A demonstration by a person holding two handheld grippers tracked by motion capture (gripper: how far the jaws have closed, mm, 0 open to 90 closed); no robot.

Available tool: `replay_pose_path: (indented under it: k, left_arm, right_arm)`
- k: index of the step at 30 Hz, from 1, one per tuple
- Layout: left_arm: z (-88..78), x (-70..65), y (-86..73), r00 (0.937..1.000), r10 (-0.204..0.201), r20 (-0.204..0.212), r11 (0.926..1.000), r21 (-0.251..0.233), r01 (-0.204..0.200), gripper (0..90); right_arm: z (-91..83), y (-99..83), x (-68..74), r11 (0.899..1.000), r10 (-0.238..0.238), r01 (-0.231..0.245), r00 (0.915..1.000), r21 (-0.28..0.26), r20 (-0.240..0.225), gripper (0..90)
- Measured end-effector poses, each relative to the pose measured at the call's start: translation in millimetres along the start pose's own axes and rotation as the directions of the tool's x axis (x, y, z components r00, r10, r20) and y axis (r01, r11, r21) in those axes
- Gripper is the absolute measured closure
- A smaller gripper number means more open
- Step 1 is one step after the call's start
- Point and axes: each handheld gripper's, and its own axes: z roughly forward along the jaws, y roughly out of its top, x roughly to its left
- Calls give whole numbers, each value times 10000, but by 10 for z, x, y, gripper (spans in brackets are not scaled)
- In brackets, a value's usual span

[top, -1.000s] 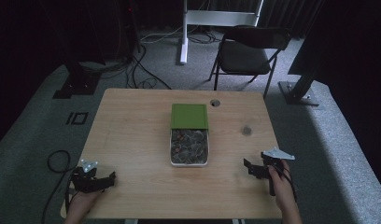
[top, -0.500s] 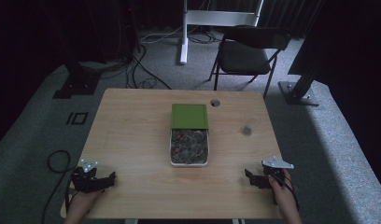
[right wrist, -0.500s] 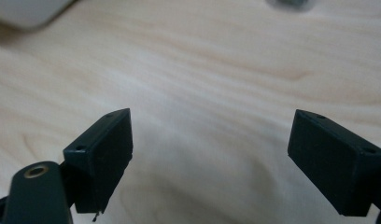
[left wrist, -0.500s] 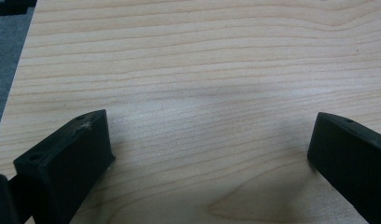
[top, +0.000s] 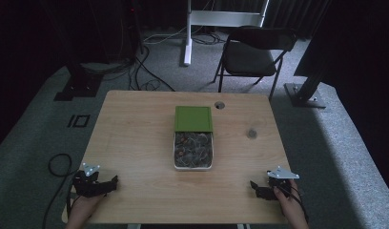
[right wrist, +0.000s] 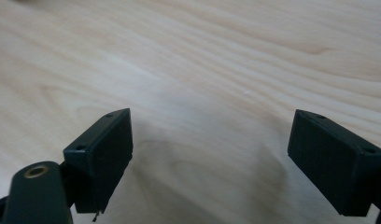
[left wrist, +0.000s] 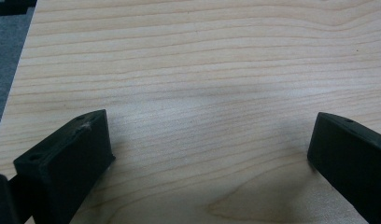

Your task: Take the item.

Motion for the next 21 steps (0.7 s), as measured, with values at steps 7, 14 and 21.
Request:
replay_pose_path:
  k: [7, 14, 21]
  left_arm:
    - [0, 0, 0, 10000, 0, -1, 10000, -1, 0, 2]
    - [0, 0, -1, 10000, 2, 1, 10000, -4, -2, 2]
    - [0, 0, -1, 10000, 2, -2, 10000, 0, -2, 2]
  right_arm:
    - [31, -28, 16, 9998, -132, 134, 9998, 146, -137, 139]
    - [36, -28, 2, 9998, -7, 11, 9997, 201, -236, 136]
    - [37, -27, 4, 9998, -14, 19, 9997, 206, -244, 132]
